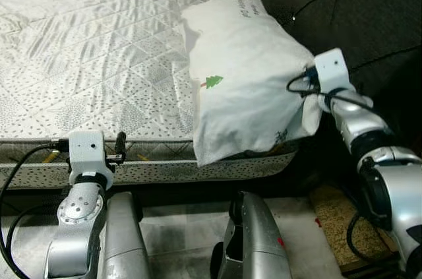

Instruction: Clean up the room

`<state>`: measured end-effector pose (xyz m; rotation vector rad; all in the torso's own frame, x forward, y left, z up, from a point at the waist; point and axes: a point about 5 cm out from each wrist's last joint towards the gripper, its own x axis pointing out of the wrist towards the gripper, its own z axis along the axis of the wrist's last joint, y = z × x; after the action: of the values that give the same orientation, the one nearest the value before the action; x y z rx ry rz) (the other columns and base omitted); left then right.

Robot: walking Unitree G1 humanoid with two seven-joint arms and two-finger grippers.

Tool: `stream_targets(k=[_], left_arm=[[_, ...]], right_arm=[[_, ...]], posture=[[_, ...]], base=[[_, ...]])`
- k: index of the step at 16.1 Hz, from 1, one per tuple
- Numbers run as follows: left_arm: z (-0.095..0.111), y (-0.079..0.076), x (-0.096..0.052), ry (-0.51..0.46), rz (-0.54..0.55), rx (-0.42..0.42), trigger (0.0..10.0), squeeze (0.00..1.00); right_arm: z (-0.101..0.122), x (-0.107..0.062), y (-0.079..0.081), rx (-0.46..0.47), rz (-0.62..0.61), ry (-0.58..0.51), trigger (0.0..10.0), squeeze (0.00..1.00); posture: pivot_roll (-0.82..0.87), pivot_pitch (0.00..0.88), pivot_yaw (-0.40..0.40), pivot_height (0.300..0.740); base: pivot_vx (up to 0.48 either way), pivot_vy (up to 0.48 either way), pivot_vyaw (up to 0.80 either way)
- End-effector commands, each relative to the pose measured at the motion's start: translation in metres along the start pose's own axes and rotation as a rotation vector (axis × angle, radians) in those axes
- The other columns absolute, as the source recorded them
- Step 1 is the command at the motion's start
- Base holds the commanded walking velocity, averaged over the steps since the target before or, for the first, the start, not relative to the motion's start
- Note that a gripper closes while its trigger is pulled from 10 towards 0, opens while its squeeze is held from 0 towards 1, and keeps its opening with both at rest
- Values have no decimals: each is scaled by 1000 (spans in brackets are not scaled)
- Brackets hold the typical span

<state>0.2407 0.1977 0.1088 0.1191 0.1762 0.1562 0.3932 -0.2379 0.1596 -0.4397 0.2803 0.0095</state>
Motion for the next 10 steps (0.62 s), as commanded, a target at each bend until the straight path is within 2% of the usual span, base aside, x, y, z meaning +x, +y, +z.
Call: stream_targets(k=[1,2,4,7,10], left_arm=[[1,-4,1,-3,-6,-2,10000,0],[1,-4,2,-3,-5,0,10000,0],[2,-2,4,-5,-2,4,10000,0],[3,0,4,-8,3,10,10000,0],[6,-2,3,-33,-3,-16,10000,0]], right_arm=[[3,-1,-8,40,-15,-35,10000,1000],[-3,-1,4,60,28,-28,10000,1000],[-5,0,16,72,75,-31,10000,1000],[-6,0,23,69,85,-37,10000,1000],[-6,-1,23,134,39,-81,10000,1000]], posture=[[141,2,-157,527],[144,2,-155,527],[149,0,-153,527],[149,0,-148,527],[130,0,-136,527]], base=[[0,0,0],[0,0,0],[0,0,0],[0,0,0],[0,0,0]])
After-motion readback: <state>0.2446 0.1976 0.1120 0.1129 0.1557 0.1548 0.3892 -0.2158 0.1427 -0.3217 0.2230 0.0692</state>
